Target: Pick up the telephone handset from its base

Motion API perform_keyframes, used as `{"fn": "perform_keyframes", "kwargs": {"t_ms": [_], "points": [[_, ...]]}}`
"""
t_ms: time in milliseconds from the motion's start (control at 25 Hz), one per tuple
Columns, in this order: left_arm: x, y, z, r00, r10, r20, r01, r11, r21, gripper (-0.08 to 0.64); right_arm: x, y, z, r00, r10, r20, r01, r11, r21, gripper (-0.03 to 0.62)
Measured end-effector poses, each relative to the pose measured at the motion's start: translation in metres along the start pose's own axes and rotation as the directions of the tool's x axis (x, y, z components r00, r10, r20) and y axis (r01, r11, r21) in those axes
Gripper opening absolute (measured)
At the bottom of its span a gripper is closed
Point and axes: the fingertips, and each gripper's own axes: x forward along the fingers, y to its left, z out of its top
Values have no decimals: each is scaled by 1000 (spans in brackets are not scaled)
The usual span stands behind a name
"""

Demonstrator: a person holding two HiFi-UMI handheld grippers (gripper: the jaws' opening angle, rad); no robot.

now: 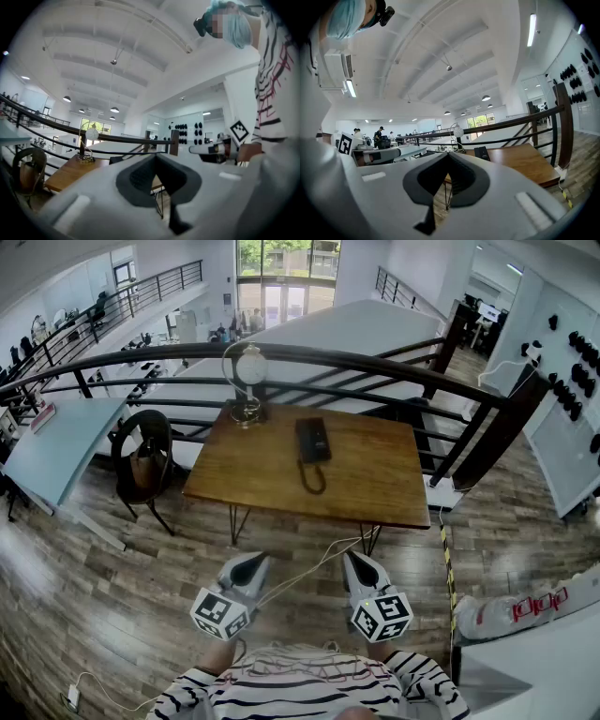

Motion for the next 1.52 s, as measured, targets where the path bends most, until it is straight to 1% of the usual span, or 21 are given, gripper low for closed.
{"fn": "perform_keyframes", "kwargs": {"t_ms": [240, 360, 440, 520, 600, 640, 680, 720, 760, 800, 880, 1080, 1320, 1520], "points": [[-10, 15, -1, 1000, -23, 3, 23, 1000, 0, 3, 11, 15, -1, 1000, -21, 12, 21, 1000, -4, 0], [-15, 21, 0, 999, -53, 14, 53, 999, -9, 3, 14, 23, 0, 998, -36, 44, 36, 999, 14, 0], [-16, 24, 0, 997, -79, 15, 79, 997, -16, 5, 16, 26, 1, 997, -54, 61, 53, 998, 22, 0], [-14, 27, -2, 996, -90, 5, 90, 996, -14, 5, 18, 26, 0, 995, -82, 58, 82, 997, 11, 2], [-11, 30, -6, 995, -97, -1, 97, 995, -16, 6, 21, 25, -2, 993, -105, 51, 106, 994, -4, 60], [-8, 32, -7, 995, -102, -1, 102, 995, -22, 6, 23, 23, -2, 992, -113, 49, 113, 994, -5, 78], [-5, 34, -9, 994, -105, -1, 105, 994, -31, 6, 26, 20, -3, 992, -117, 46, 117, 993, -3, 80], [0, 36, -11, 994, -107, -2, 107, 994, -38, 38, 28, 17, -4, 992, -120, 43, 120, 993, 1, 80], [5, 37, -13, 994, -109, -7, 109, 993, -43, 86, 31, 13, -6, 992, -122, 38, 122, 992, 5, 86], [11, 38, -16, 994, -112, -14, 111, 993, -45, 101, 34, 8, -7, 992, -124, 33, 124, 992, 9, 92], [25, 41, -20, 993, -116, -25, 115, 992, -47, 101, 41, -6, -7, 992, -125, 26, 125, 992, 15, 97], [82, 52, -15, 994, -104, -34, 102, 993, -51, 119, 68, -56, 5, 993, -114, 15, 114, 993, 30, 129], [160, 59, -9, 996, -76, -40, 75, 997, -24, 145, 103, -123, 18, 998, -55, 3, 55, 998, 38, 149], [215, 65, -15, 998, -36, -47, 34, 999, -28, 155, 129, -173, 25, 1000, -5, -17, 5, 999, 40, 163]]}}
